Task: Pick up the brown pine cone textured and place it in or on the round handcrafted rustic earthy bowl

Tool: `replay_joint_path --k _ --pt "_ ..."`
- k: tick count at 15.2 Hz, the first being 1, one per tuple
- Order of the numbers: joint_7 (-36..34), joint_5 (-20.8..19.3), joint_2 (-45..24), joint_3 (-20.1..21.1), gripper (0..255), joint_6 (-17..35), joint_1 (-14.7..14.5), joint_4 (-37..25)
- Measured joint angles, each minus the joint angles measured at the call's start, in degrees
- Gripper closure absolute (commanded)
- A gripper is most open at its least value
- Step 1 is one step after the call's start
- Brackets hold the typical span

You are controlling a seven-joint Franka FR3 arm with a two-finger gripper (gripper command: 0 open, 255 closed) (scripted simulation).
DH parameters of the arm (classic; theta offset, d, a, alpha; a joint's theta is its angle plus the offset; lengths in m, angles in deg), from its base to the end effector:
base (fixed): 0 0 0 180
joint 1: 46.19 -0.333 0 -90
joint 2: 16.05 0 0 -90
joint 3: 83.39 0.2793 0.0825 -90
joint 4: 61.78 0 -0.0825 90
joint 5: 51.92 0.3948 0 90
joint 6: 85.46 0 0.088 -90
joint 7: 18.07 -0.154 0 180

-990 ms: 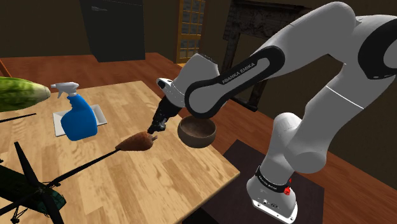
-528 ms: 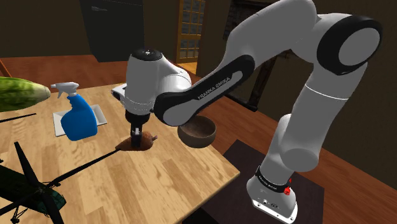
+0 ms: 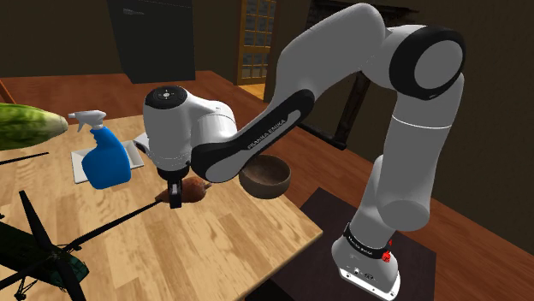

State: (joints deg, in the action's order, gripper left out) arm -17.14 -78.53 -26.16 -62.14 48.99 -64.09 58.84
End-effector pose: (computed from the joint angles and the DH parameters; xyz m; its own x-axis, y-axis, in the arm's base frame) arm 0.4665 0.3539 0.2600 0.5308 0.8468 0.0351 0.8066 -0.5174 0.2859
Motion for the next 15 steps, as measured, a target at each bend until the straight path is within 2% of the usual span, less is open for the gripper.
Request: replay_joint_path --k 7,8,15 --pt "-0.6 -0.8 -0.9 -0.2 0 0.8 -0.1 0.1" --pt "-0.6 -0.8 -0.9 -0.2 255 0.8 -0.1 0.1" --pt "-0.6 -0.8 -0.8 -0.3 255 0.8 0.0 0.1"
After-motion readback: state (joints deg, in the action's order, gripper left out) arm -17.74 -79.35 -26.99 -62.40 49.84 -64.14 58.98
